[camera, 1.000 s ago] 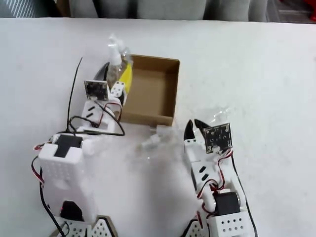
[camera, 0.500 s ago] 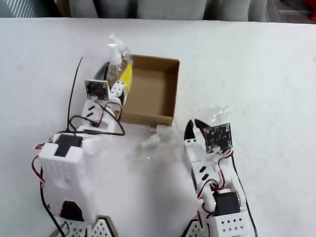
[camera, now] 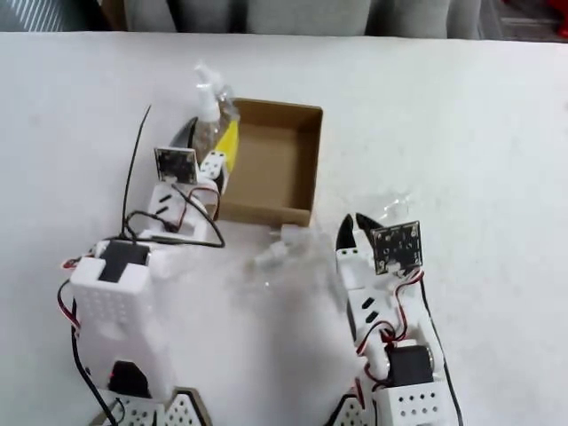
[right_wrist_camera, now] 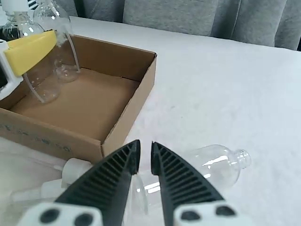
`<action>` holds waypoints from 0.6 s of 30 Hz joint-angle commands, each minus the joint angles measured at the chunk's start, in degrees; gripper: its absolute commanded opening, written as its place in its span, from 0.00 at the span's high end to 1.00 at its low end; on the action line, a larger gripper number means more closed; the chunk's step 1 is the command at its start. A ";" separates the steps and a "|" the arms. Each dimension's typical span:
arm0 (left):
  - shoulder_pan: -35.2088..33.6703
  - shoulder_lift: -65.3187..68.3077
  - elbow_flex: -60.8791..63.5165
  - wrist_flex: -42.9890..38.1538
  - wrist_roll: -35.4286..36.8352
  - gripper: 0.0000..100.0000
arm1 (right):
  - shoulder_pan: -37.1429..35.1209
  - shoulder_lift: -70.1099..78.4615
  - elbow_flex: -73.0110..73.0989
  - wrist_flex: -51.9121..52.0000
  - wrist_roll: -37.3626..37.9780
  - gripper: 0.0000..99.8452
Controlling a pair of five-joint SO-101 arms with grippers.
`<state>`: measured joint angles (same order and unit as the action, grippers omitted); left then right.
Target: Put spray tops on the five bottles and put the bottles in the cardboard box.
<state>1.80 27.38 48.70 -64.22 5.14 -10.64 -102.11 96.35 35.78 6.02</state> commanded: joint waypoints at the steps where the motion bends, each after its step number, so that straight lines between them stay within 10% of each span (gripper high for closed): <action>1: -0.22 -0.48 0.26 0.00 -0.79 0.98 | 0.40 -0.75 0.53 0.13 0.00 0.98; 18: -1.98 -1.19 0.26 4.22 -0.35 0.81 | 0.40 -0.75 0.53 0.13 0.00 0.98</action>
<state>1.45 27.21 48.53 -61.67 5.14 -10.64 -102.11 96.35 35.78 6.02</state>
